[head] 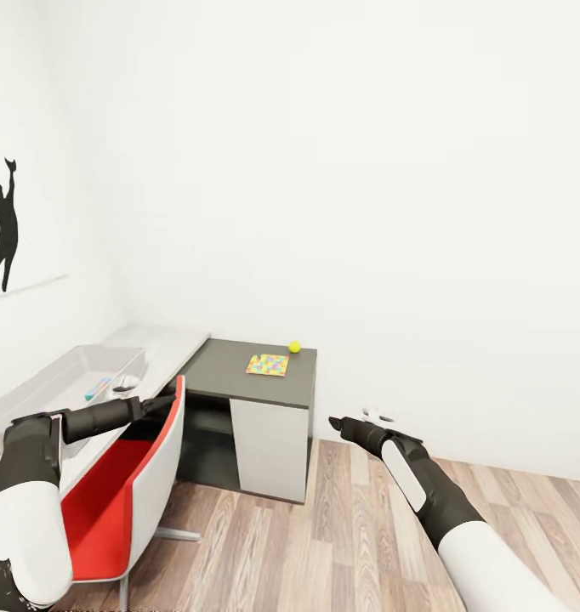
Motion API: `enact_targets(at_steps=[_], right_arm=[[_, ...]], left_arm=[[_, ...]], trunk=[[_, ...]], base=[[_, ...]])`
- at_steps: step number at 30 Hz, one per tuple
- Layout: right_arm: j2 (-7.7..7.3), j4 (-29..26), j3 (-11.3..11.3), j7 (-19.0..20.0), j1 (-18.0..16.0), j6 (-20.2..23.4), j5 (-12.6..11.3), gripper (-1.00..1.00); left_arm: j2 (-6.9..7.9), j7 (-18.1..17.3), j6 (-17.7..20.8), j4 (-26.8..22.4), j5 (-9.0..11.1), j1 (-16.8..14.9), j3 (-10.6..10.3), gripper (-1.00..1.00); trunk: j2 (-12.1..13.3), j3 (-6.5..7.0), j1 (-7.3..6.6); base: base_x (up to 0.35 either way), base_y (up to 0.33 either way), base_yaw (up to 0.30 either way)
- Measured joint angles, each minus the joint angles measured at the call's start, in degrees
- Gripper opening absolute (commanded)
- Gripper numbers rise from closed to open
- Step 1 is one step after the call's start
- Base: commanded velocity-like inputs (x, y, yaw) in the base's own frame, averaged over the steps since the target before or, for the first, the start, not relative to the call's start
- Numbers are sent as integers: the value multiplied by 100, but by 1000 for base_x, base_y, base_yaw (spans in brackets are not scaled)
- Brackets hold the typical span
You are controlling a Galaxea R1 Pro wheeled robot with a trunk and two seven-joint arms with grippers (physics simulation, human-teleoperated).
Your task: Put all the toys in the child's room - the three board games (two on the bed and one on the table), the two jigsaw puzzles on the table, and the tennis ball on the table - inside the toy box on the table in the child's room.
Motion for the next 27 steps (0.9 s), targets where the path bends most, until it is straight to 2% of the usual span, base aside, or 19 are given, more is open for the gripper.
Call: enact_targets(at_steps=[27], right_arm=[[1, 1, 1, -7, -2, 0, 4, 100]], left_arm=[[-8, 10, -1, -1, -7, 2, 0, 100]], trunk=[[-4, 54, 0]], base=[[-23, 0, 261]])
